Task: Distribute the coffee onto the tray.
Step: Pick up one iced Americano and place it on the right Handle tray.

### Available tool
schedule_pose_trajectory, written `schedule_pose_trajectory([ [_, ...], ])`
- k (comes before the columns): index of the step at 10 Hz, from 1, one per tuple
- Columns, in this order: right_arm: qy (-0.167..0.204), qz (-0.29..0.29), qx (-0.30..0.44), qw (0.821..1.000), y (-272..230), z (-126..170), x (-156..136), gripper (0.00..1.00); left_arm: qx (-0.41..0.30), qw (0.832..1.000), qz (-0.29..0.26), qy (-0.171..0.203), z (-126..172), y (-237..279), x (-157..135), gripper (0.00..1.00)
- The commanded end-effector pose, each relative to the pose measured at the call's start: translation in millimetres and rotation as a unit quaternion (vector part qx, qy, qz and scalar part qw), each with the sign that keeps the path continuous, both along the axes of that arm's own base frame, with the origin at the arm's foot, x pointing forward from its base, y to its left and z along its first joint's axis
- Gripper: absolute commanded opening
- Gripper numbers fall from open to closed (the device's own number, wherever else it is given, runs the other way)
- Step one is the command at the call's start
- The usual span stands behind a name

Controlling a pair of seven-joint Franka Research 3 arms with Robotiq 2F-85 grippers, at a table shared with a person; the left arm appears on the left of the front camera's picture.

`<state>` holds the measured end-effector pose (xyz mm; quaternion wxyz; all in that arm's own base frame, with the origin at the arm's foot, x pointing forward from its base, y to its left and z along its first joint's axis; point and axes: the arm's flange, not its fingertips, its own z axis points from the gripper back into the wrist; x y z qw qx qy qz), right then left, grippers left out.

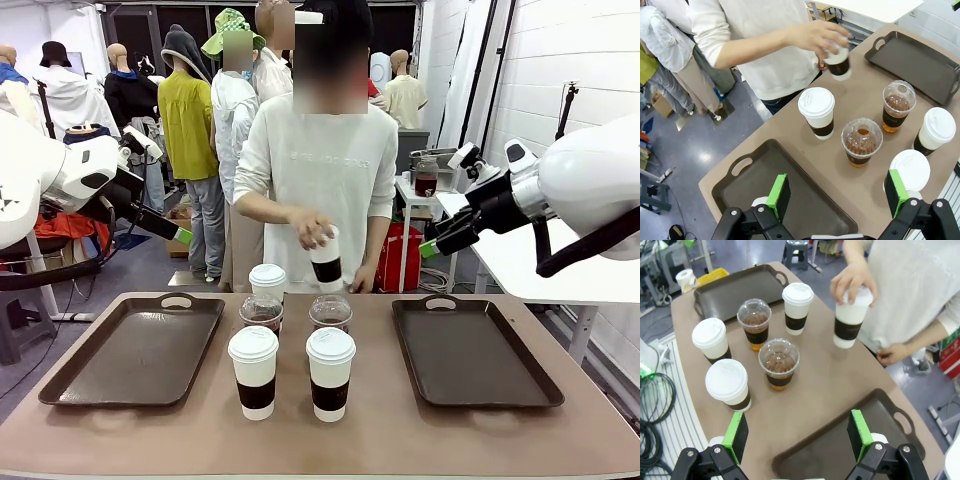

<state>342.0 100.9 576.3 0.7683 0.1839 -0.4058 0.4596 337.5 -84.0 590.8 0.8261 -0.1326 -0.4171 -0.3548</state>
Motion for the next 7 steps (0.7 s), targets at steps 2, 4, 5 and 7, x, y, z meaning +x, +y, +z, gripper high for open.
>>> schedule_pose_trajectory([
  [2, -0.014, 0.070, -0.026, 0.997, -1, 1, 46, 1.00, -0.001, 1.000, -0.002, -0.001, 0, 1, 0, 1.00],
  [4, -0.028, 0.097, -0.030, 0.994, -2, -13, 68, 1.00, -0.001, 1.000, -0.002, -0.001, 0, 1, 0, 1.00],
  [5, -0.041, 0.119, -0.007, 0.992, -3, -24, 76, 1.00, -0.001, 1.000, -0.002, -0.001, 0, 1, 0, 1.00],
  [7, -0.054, 0.147, 0.043, 0.987, -5, -53, 88, 1.00, -0.001, 1.000, -0.002, -0.001, 0, 1, 0, 1.00],
])
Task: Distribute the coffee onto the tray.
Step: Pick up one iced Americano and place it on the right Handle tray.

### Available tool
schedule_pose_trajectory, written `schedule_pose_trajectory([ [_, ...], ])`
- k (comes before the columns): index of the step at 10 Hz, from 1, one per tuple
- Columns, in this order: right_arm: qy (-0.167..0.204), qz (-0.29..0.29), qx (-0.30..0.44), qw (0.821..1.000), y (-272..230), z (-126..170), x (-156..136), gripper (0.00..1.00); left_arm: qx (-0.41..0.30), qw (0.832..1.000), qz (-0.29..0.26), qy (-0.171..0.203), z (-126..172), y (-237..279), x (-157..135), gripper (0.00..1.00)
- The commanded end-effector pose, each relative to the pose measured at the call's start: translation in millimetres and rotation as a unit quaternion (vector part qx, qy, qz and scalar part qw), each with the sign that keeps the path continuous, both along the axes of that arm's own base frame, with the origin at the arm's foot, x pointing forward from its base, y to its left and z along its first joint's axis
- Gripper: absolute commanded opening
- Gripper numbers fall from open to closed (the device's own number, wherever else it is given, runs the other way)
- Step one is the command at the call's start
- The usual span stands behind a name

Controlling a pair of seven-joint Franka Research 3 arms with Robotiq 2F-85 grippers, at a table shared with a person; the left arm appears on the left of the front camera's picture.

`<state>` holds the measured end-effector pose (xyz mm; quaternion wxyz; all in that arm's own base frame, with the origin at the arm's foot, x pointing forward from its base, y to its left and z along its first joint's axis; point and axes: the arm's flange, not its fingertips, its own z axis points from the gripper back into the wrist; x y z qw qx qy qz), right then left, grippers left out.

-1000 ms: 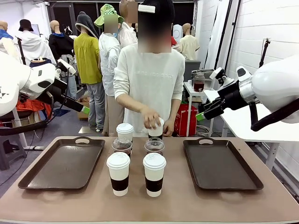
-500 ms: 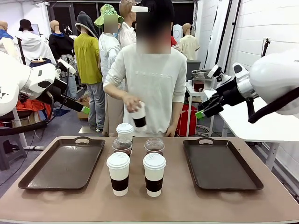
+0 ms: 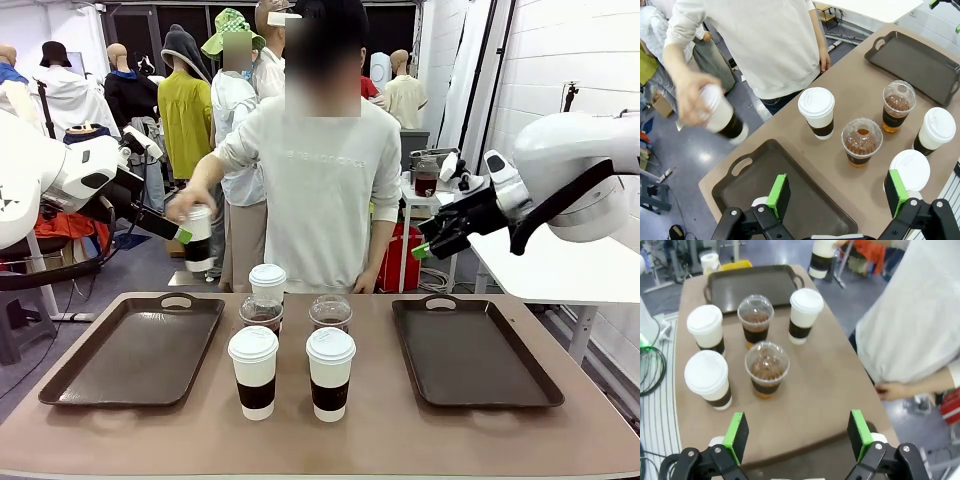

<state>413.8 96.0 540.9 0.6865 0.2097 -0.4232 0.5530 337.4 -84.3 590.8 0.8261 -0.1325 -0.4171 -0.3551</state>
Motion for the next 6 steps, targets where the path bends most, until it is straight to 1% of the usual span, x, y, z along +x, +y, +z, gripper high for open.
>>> schedule_pose_trajectory([
  [1, 0.005, 0.041, 0.048, 0.998, -1, -31, 21, 1.00, -0.001, 1.000, -0.002, -0.001, 0, 1, 0, 1.00],
  [3, 0.020, 0.057, 0.065, 0.996, -3, -57, 28, 1.00, -0.001, 1.000, -0.002, -0.001, 0, 1, 0, 1.00],
  [6, 0.044, 0.073, 0.086, 0.993, -6, -85, 38, 1.00, -0.001, 1.000, -0.002, -0.001, 0, 1, 0, 1.00],
])
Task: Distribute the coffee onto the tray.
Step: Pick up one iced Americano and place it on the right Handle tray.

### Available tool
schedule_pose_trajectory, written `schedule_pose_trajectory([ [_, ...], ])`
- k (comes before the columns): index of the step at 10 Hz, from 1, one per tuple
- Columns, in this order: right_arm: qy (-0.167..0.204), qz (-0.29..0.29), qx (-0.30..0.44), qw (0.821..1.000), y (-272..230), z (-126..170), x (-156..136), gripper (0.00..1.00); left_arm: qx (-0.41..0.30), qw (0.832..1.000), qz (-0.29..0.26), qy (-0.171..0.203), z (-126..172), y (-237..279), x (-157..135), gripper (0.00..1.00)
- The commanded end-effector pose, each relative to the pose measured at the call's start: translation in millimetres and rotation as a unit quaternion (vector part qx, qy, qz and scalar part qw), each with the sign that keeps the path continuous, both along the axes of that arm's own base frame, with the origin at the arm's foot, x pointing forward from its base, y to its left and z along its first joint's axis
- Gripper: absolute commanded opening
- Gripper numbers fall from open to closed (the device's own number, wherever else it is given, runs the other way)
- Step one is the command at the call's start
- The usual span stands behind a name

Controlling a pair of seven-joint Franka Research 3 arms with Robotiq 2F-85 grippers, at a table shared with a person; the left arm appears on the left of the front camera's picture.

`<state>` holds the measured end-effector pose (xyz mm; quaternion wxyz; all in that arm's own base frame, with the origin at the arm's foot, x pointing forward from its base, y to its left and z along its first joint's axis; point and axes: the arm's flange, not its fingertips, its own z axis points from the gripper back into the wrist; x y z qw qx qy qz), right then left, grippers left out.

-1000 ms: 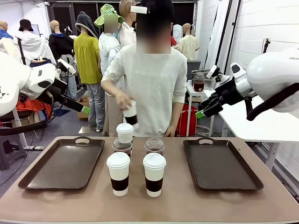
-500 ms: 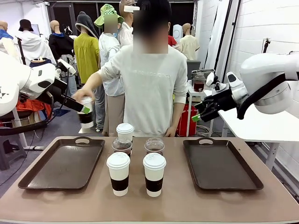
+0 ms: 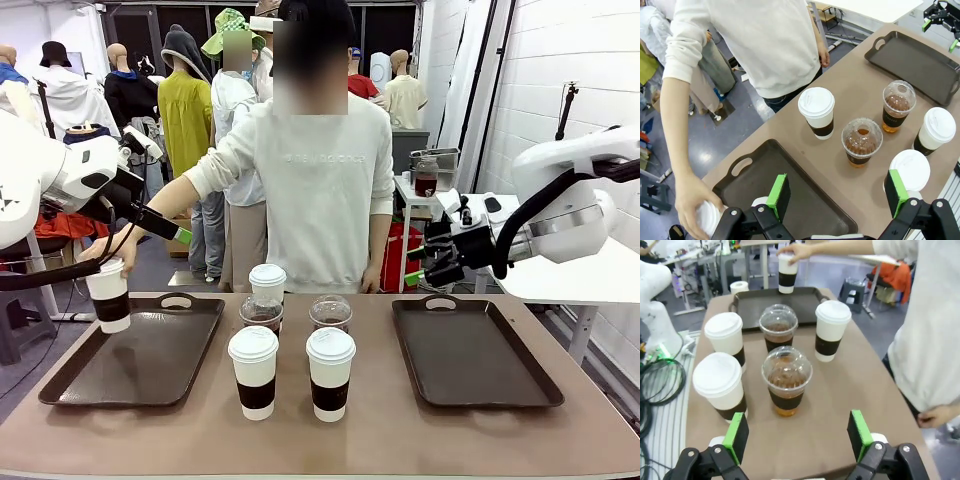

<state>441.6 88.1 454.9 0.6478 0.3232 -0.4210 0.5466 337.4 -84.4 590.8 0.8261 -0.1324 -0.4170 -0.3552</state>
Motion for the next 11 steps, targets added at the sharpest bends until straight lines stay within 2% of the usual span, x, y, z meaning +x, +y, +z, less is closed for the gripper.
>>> schedule_pose_trajectory([
  [1, 0.001, 0.008, 0.000, 1.000, 2, -7, 13, 1.00, -0.001, 1.000, -0.002, -0.001, 0, 1, 1, 1.00],
  [3, -0.004, 0.005, 0.004, 1.000, 1, -17, 16, 1.00, -0.001, 1.000, -0.002, -0.001, 0, 1, 1, 1.00],
  [4, -0.005, -0.015, -0.002, 1.000, 0, -14, 13, 1.00, -0.001, 1.000, -0.002, -0.001, 0, 1, 1, 1.00],
  [5, 0.015, 0.004, -0.007, 1.000, -1, -16, 11, 1.00, -0.001, 1.000, -0.002, -0.001, 0, 1, 1, 1.00],
  [9, 0.014, 0.000, -0.012, 1.000, -3, -16, 11, 1.00, -0.001, 1.000, -0.002, -0.001, 0, 1, 1, 1.00],
  [11, -0.017, 0.000, 0.020, 1.000, 2, -47, 34, 1.00, -0.001, 1.000, -0.002, -0.001, 0, 1, 1, 1.00],
])
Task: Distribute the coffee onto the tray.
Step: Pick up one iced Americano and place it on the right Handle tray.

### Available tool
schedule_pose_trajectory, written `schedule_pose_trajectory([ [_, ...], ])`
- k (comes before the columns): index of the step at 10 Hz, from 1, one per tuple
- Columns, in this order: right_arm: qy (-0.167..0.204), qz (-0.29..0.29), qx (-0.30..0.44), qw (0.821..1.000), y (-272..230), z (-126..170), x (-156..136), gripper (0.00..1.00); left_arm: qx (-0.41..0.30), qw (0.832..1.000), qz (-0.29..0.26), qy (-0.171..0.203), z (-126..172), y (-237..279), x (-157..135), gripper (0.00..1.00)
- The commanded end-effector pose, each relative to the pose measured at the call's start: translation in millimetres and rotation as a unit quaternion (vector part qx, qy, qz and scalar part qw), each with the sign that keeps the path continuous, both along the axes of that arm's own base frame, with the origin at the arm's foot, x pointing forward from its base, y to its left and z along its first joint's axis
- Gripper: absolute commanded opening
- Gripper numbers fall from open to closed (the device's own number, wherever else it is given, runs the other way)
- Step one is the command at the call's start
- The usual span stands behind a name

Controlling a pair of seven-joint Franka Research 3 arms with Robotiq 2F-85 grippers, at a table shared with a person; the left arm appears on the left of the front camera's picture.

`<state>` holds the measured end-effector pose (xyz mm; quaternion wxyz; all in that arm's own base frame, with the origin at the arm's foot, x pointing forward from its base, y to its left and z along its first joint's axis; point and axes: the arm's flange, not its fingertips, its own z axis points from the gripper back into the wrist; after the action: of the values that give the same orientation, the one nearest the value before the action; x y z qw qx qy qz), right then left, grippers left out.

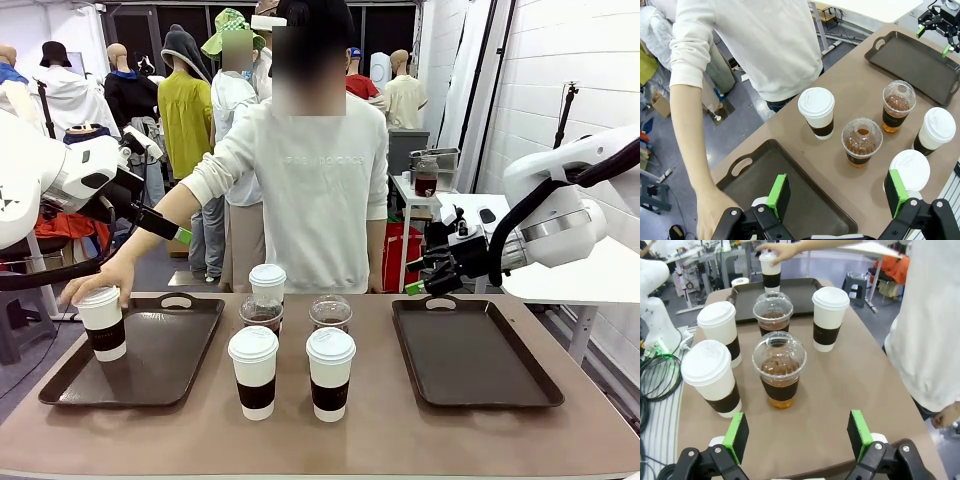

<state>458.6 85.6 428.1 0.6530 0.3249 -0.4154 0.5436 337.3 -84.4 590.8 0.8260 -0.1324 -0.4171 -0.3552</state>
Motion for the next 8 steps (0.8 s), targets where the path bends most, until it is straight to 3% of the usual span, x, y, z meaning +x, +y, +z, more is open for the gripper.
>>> schedule_pose_trajectory([
  [1, -0.035, 0.012, 0.041, 0.998, 7, -35, 21, 1.00, -0.001, 1.000, -0.002, -0.001, 0, 1, 1, 1.00],
  [3, -0.043, 0.045, 0.075, 0.995, 12, -66, 30, 1.00, -0.001, 1.000, -0.002, -0.001, 0, 1, 1, 1.00],
  [8, -0.016, 0.076, 0.114, 0.990, 30, -128, 41, 1.00, -0.001, 1.000, -0.002, -0.001, 0, 1, 1, 1.00],
])
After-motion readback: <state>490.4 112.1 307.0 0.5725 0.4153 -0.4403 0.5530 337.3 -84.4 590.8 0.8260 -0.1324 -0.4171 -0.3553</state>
